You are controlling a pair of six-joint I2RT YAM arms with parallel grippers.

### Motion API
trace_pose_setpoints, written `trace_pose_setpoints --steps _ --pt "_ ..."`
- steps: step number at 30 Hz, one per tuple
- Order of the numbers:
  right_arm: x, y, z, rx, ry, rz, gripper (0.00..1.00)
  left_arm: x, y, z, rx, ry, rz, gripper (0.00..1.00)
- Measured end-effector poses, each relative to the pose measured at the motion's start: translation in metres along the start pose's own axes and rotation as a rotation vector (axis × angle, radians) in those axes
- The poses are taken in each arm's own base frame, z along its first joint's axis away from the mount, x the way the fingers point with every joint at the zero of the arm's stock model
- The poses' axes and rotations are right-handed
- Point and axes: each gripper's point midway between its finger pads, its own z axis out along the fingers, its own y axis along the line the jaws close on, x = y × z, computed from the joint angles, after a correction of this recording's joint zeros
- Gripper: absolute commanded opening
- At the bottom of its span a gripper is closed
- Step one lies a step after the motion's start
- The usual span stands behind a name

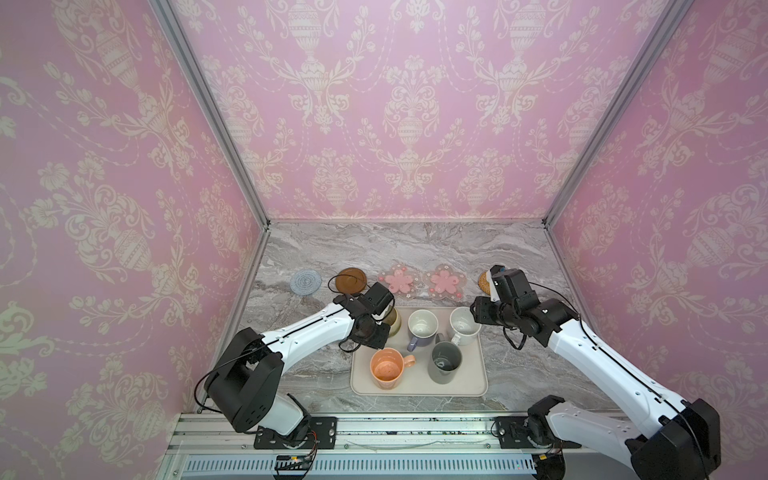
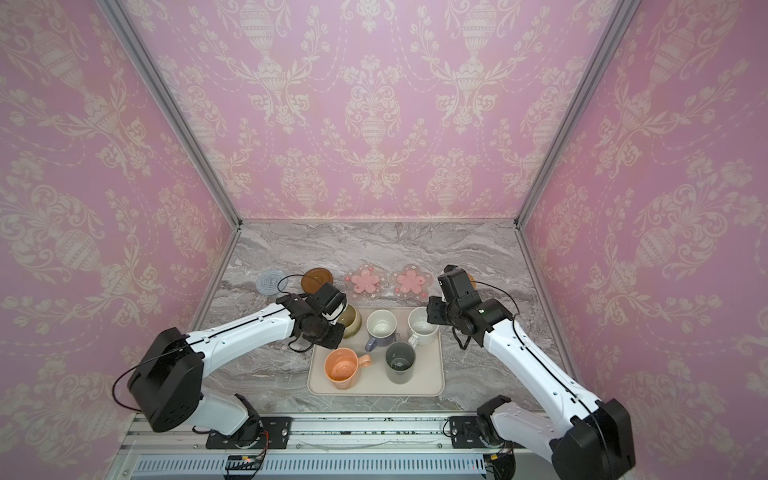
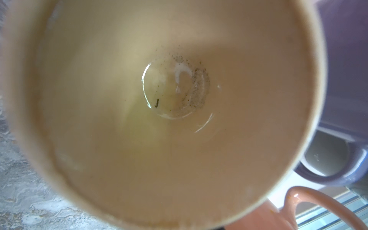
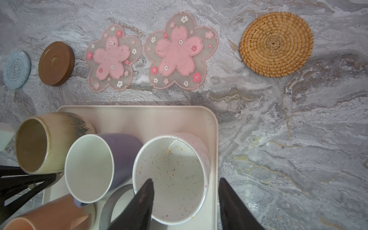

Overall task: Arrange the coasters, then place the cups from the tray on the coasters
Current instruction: 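Lift the cream mug off the tray with the left gripper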

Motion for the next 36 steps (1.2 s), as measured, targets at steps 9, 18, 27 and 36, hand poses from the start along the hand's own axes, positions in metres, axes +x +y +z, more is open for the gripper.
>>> trace_pose_setpoints --steps 9,18,27,36 --pt "0.000 0.000 0.000 0.000 0.000 0.000 0.54 -0.002 0.003 0.000 -0.019 -0.009 -0.001 0.04" --pt "0.000 0.000 0.000 0.000 0.000 0.000 0.54 -0.004 0.011 -0.005 -0.061 -0.031 -0.004 0.00" --pt "0.000 0.000 0.000 0.000 -0.001 0.000 0.54 -0.012 0.013 -0.013 -0.091 -0.052 -0.004 0.00" --pt "0.000 -0.002 -0.001 0.008 -0.002 -0.007 0.54 -0.012 0.017 -0.016 -0.113 -0.047 -0.004 0.00"
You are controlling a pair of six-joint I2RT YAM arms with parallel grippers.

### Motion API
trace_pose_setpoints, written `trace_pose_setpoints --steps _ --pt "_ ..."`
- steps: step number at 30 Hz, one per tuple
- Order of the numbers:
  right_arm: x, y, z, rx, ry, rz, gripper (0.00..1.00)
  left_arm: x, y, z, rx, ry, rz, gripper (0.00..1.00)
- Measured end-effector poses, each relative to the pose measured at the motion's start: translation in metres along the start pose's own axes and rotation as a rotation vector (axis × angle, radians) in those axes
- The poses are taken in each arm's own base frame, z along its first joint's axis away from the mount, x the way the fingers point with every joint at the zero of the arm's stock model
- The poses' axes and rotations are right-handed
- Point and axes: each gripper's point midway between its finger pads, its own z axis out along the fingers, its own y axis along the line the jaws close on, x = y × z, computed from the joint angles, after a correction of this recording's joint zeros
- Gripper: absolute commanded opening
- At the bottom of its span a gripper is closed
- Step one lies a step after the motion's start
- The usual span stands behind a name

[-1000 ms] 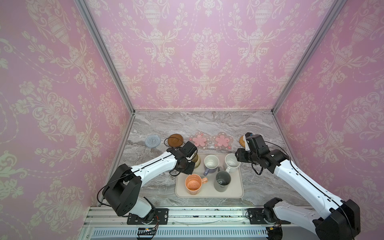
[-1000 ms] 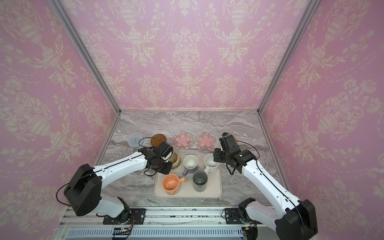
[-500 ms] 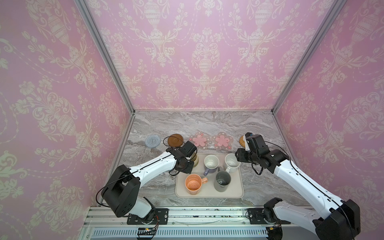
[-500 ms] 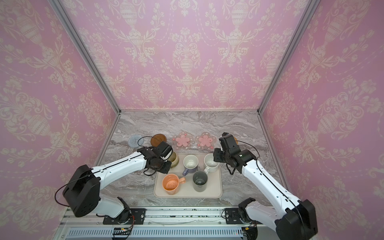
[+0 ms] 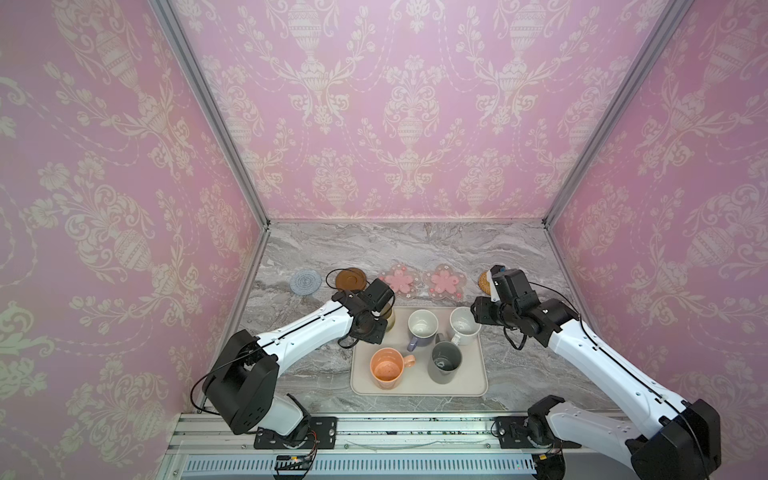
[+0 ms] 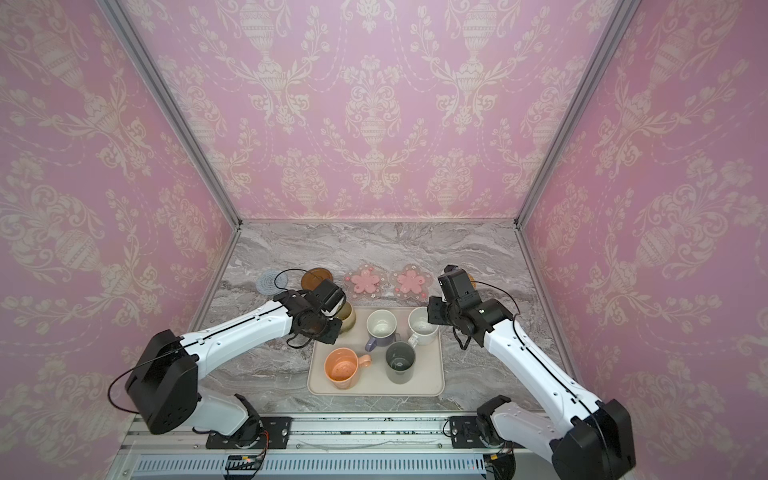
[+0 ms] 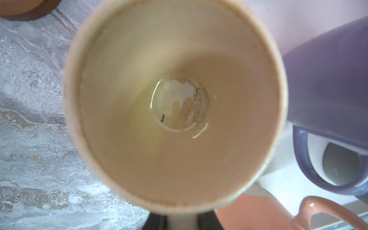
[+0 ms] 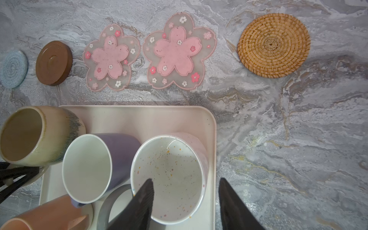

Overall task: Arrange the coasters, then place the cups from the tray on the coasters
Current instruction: 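Lift the cream mug off the tray with the left gripper, then carry the cream mug with the left gripper toward the brown wooden coaster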

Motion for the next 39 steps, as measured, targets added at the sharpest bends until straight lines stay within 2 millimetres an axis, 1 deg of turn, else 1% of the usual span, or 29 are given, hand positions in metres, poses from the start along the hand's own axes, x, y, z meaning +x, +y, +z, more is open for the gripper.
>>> trace_pose_setpoints --steps 17,20,23,24,28,31,39 --pt "0.000 -0.001 0.000 0.007 -0.003 0.000 0.55 -0.004 0.004 -0.004 -0.002 -0.016 -0.014 0.00" --pt "0.000 -0.001 0.000 0.007 -0.003 -0.001 0.55 -0.002 0.004 -0.002 -0.003 -0.013 -0.014 0.00" --pt "0.000 -0.001 0.000 0.007 -0.003 -0.001 0.55 0.005 0.007 0.003 -0.009 0.002 -0.017 0.00" --pt "0.000 -0.001 0.000 0.007 -0.003 -0.001 0.55 0.006 0.007 0.004 -0.008 0.001 -0.017 0.02" --pt "0.000 -0.001 0.001 0.009 0.003 -0.001 0.55 0.009 0.008 0.006 -0.005 -0.005 -0.026 0.22" --pt "0.001 -0.002 0.003 0.012 0.009 -0.002 0.55 0.011 0.009 0.008 -0.007 -0.002 -0.037 0.29" --pt "0.002 -0.001 0.004 0.010 0.011 -0.001 0.55 0.010 0.012 0.008 -0.025 -0.007 -0.046 0.39"
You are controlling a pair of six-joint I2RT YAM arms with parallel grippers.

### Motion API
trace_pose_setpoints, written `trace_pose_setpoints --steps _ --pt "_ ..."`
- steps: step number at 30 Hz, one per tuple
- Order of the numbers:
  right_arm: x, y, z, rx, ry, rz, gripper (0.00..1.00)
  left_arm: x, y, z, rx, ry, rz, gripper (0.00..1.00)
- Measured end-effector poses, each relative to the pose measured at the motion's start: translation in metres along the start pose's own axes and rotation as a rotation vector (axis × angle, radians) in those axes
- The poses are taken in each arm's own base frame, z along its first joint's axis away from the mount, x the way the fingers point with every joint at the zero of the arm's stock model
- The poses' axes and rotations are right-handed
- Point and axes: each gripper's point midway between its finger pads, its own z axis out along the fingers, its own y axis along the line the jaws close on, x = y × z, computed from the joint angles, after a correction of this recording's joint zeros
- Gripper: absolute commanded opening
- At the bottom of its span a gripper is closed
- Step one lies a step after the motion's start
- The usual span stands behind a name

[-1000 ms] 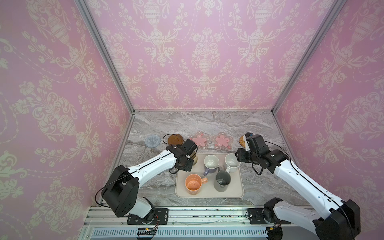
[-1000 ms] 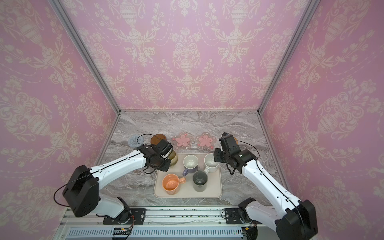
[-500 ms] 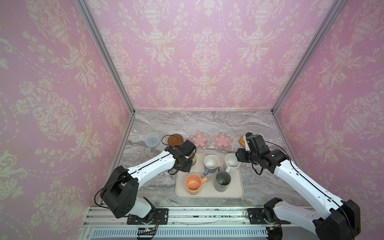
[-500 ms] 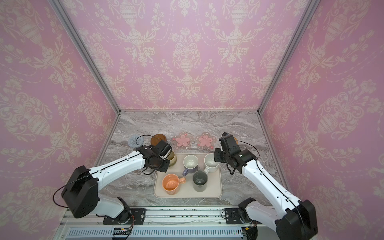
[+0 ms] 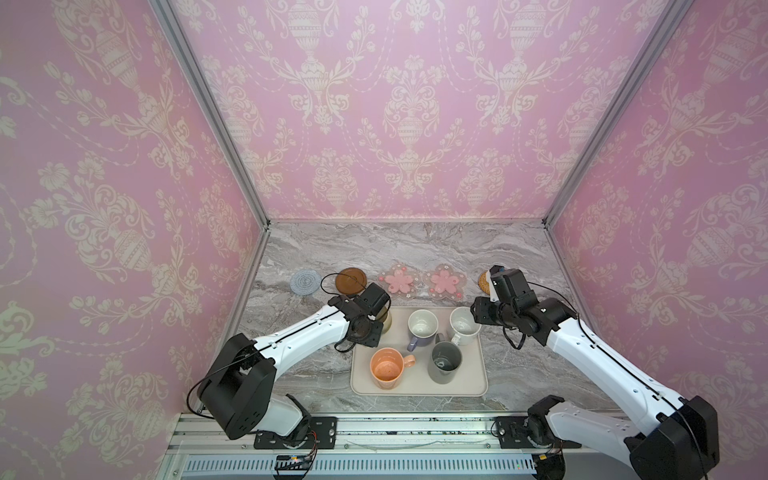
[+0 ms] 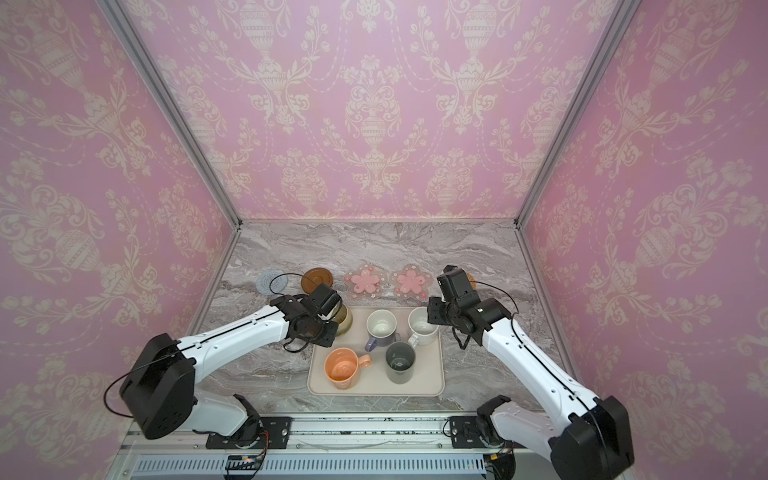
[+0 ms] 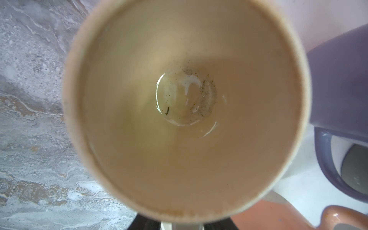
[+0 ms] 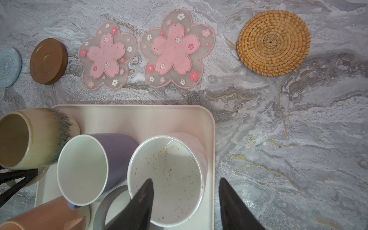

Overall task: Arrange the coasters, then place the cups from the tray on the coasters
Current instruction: 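Carry the cream mug with the left gripper toward the brown wooden coaster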

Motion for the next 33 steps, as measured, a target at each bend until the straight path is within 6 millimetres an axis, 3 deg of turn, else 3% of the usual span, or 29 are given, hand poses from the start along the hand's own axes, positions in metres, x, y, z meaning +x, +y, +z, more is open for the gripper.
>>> trace_pose_setpoints --steps 7,21,26,33 --pt "0.000 0.000 0.000 0.000 0.000 0.000 0.55 0.003 0.003 0.010 -0.026 0.028 -0.003 0.38" --pt "0.000 0.000 0.000 0.000 0.001 0.000 0.55 -0.007 0.008 0.015 -0.066 -0.011 -0.029 0.00" --pt "0.000 0.000 0.000 0.000 0.001 0.000 0.55 -0.007 0.009 0.012 -0.066 -0.025 -0.030 0.00" --pt "0.000 0.000 -0.001 -0.002 -0.002 0.000 0.55 -0.016 0.013 -0.013 -0.057 -0.111 -0.041 0.00"
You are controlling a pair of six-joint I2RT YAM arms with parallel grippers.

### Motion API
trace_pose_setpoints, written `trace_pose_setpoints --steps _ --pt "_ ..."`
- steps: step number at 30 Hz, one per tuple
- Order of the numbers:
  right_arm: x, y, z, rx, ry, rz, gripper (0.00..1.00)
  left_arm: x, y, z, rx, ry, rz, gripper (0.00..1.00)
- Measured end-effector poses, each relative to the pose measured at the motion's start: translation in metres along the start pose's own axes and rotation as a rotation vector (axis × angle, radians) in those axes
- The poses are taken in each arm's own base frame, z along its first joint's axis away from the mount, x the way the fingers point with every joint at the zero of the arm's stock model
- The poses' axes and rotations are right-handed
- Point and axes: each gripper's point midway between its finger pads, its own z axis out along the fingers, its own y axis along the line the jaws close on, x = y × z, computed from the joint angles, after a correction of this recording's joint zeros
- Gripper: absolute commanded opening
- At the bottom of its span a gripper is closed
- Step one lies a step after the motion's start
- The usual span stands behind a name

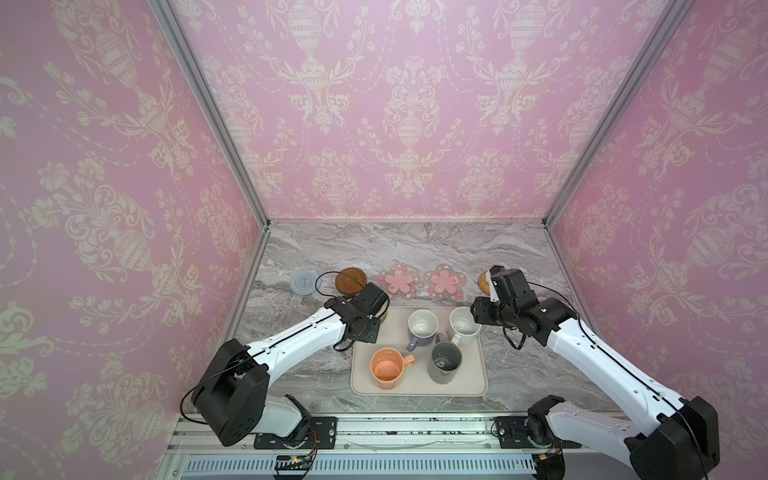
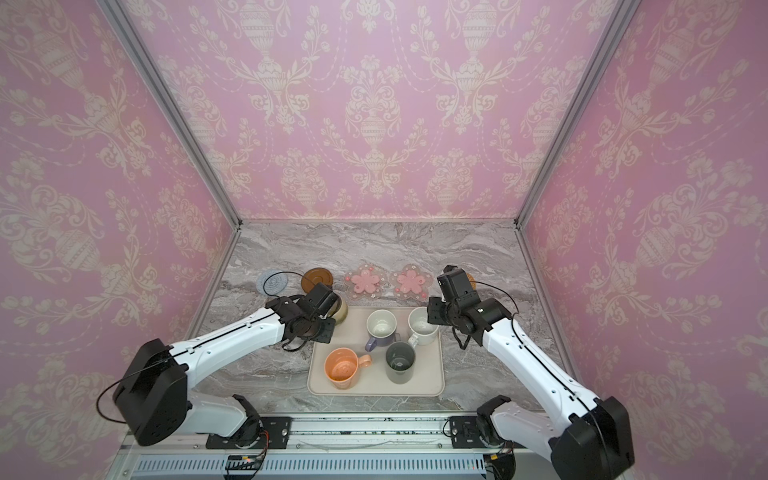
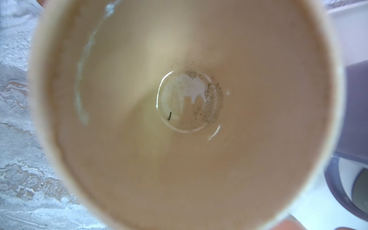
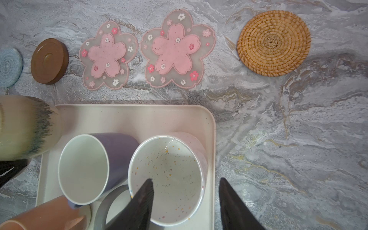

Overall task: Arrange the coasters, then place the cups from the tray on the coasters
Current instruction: 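Carry the cream mug with the left gripper toward the brown wooden coaster, then hold the cream mug beside the brown wooden coaster with the left gripper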

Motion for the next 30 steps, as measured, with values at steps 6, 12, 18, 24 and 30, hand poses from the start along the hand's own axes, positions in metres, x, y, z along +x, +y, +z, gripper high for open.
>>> trace_pose_setpoints --steps 6,12,18,24,30 --pt "-0.001 0.000 -0.005 -0.006 -0.013 0.001 0.55 -0.008 0.007 -0.006 -0.020 -0.023 -0.015 0.00" --pt "-0.002 0.000 -0.007 -0.005 -0.020 0.001 0.55 -0.021 0.024 -0.010 -0.041 -0.037 -0.059 0.00" --pt "0.000 -0.004 -0.007 0.011 -0.014 -0.003 0.55 -0.031 0.056 -0.010 -0.072 -0.039 -0.132 0.00" --pt "0.001 -0.007 -0.008 0.029 -0.013 -0.004 0.55 -0.038 0.088 -0.014 -0.111 -0.028 -0.179 0.00" --pt "-0.004 -0.008 -0.009 0.044 -0.019 -0.008 0.55 -0.061 0.115 -0.014 -0.141 -0.032 -0.215 0.00"
